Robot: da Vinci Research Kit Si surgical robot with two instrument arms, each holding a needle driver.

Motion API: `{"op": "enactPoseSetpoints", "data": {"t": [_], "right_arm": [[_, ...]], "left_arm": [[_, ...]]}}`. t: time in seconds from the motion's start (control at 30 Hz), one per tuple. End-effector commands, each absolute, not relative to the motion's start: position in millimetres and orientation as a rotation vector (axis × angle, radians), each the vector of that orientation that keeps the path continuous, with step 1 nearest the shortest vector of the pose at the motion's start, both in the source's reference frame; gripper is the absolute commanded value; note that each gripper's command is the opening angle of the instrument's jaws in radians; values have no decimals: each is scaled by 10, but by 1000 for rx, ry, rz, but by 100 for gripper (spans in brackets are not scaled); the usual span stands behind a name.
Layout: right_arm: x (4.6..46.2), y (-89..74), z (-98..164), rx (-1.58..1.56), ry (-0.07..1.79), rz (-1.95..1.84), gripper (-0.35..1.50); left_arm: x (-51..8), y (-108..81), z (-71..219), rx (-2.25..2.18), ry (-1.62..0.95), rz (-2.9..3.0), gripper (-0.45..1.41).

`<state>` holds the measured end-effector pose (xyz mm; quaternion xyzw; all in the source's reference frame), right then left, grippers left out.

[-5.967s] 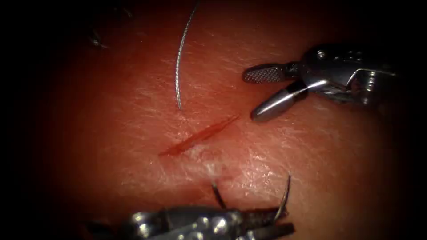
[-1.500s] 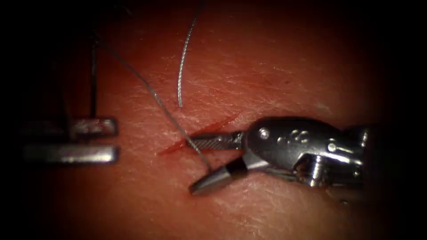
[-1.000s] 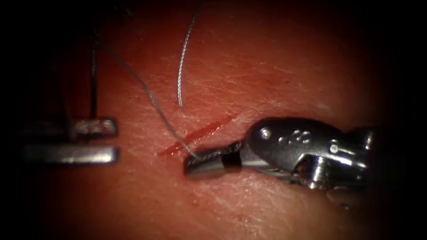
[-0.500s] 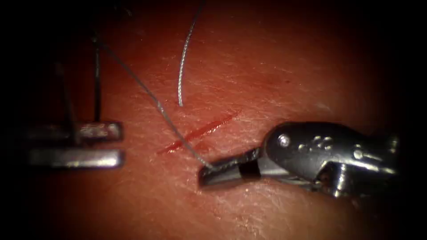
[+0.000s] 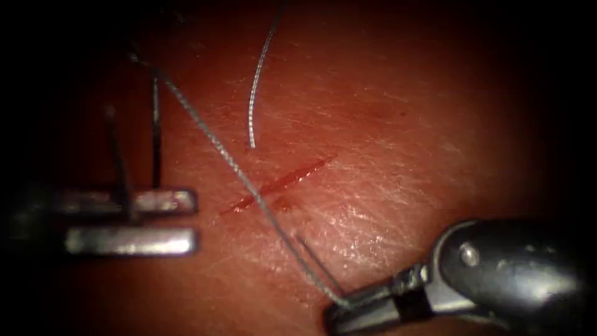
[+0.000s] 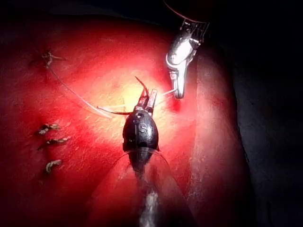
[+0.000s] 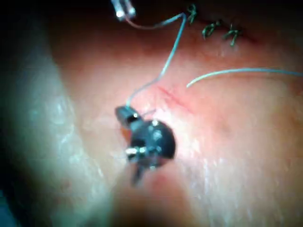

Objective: Wound Closure

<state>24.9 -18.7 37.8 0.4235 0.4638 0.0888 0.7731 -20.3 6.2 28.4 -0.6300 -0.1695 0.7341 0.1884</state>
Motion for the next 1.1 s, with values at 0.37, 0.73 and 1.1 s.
{"op": "enactPoseSetpoints", "data": {"t": [0.37,0.73,1.1], "right_arm": [[217,-214,319,1010,1036,127,-35],[241,-174,346,656,1151,321,133],[250,-157,391,589,1177,333,131]], "left_arm": [[-221,48,294,-1795,-498,2071,-45],[-186,62,296,-1777,-480,2069,-45],[-144,74,305,-1738,-420,2074,-45]]}}
